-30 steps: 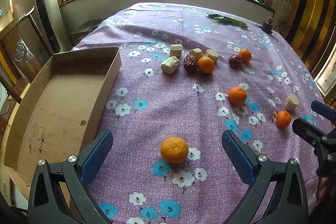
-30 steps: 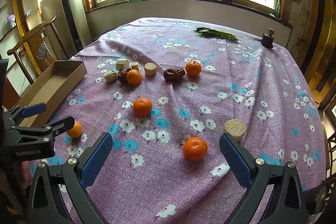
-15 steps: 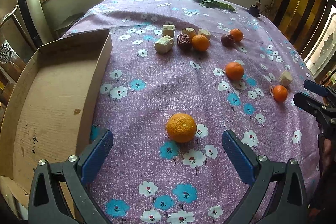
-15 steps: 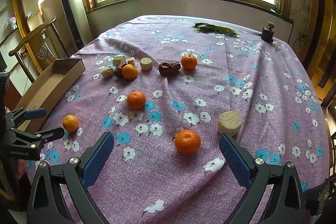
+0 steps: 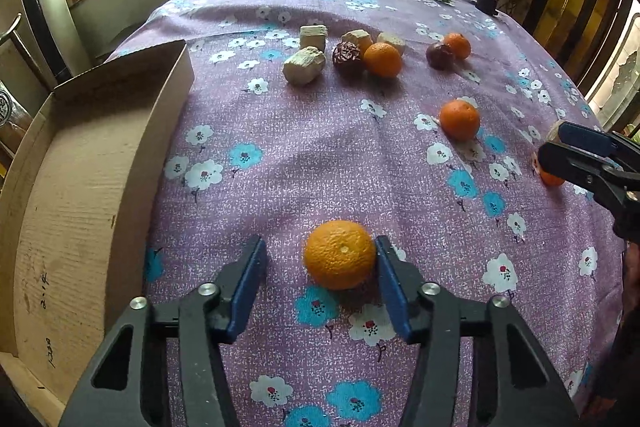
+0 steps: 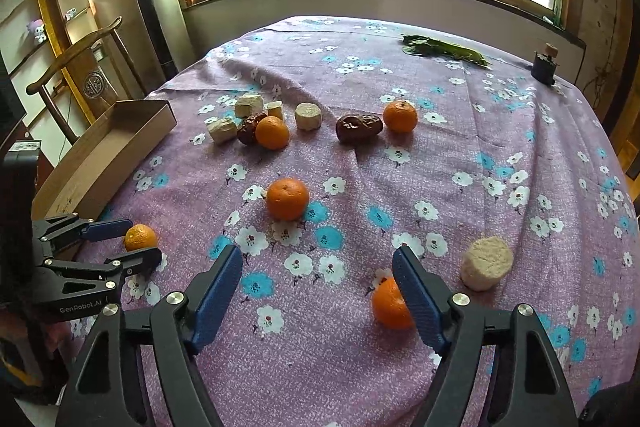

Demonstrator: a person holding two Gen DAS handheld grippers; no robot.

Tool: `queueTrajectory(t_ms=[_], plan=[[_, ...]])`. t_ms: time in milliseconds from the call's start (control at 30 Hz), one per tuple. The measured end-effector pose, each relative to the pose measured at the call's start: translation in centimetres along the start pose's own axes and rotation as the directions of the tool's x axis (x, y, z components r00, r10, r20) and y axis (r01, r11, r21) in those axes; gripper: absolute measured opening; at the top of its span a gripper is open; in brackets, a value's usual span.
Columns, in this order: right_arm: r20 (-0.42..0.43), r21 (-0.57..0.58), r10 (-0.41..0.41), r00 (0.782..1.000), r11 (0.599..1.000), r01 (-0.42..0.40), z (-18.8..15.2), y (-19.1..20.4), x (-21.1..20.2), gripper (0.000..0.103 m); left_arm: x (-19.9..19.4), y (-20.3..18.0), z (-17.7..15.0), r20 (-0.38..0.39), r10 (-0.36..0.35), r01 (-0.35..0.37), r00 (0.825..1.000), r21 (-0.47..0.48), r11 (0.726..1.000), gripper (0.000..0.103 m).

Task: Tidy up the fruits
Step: 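Close the left tool on a mandarin orange while the right tool grasps another orange, then carry the left tool's orange into the cardboard box while the right tool carries its orange there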

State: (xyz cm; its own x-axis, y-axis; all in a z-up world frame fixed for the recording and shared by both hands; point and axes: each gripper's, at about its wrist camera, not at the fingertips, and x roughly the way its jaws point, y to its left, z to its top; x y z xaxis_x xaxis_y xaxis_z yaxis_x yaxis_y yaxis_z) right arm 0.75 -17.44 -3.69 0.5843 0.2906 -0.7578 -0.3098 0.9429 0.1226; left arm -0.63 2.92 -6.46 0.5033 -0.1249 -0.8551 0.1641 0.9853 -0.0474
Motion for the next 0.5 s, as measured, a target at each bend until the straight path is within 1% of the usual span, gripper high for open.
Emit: queueTrajectory(t_ms=[33,67,133,233,333,400,433,467,500], plan=[[0.0,-0.001,0.003,1.0,1.0,-0.003,0.3,0.1,0.4,0.081,0.0,-0.1,0.1,0.003,0.005,-0.005,1.0,0.009,1.0,0.033],[-0.001,0.001,0.011,1.0,1.0,-0.011,0.7,0.2,0.9,0.08,0.0,-0.3,0.1,0.003,0.017,-0.017,1.0,0.02,1.0,0.032],[-0.009,0.005,0.018,1.0,1.0,-0.018,1.3,0.3,1.9,0.08,0.1,-0.4,0.2,0.006,0.019,-0.019,1.0,0.028,0.999,0.032],[-0.033,-0.013,0.011,0.999,1.0,-0.011,2.1,0.6,3.6,0.072,0.1,-0.1,0.5,0.003,0.013,-0.013,1.0,0.018,1.0,0.031],[-0.062,-0.023,0.026,0.998,0.999,-0.027,2.7,0.9,5.4,0.068,-0.1,0.1,0.7,0.008,0.015,-0.015,1.0,0.013,1.0,0.031],[-0.083,-0.035,0.033,0.996,0.999,-0.036,3.0,1.1,6.6,0.06,-0.2,0.1,0.9,0.009,0.02,-0.02,1.0,0.007,1.0,0.031],[-0.097,-0.043,0.04,0.995,0.998,-0.044,2.9,1.3,7.0,0.05,-0.2,0.2,1.0,0.006,0.021,-0.021,1.0,0.003,1.0,0.031],[-0.102,-0.048,0.055,0.993,0.997,-0.06,2.8,1.4,7.4,0.048,-0.3,0.2,1.1,0.003,0.023,-0.023,1.0,-0.001,1.0,0.031],[-0.085,-0.055,0.053,0.995,0.997,-0.057,2.8,1.6,7.4,0.045,-0.3,0.3,1.2,0.004,0.024,-0.024,1.0,-0.007,1.0,0.031]])
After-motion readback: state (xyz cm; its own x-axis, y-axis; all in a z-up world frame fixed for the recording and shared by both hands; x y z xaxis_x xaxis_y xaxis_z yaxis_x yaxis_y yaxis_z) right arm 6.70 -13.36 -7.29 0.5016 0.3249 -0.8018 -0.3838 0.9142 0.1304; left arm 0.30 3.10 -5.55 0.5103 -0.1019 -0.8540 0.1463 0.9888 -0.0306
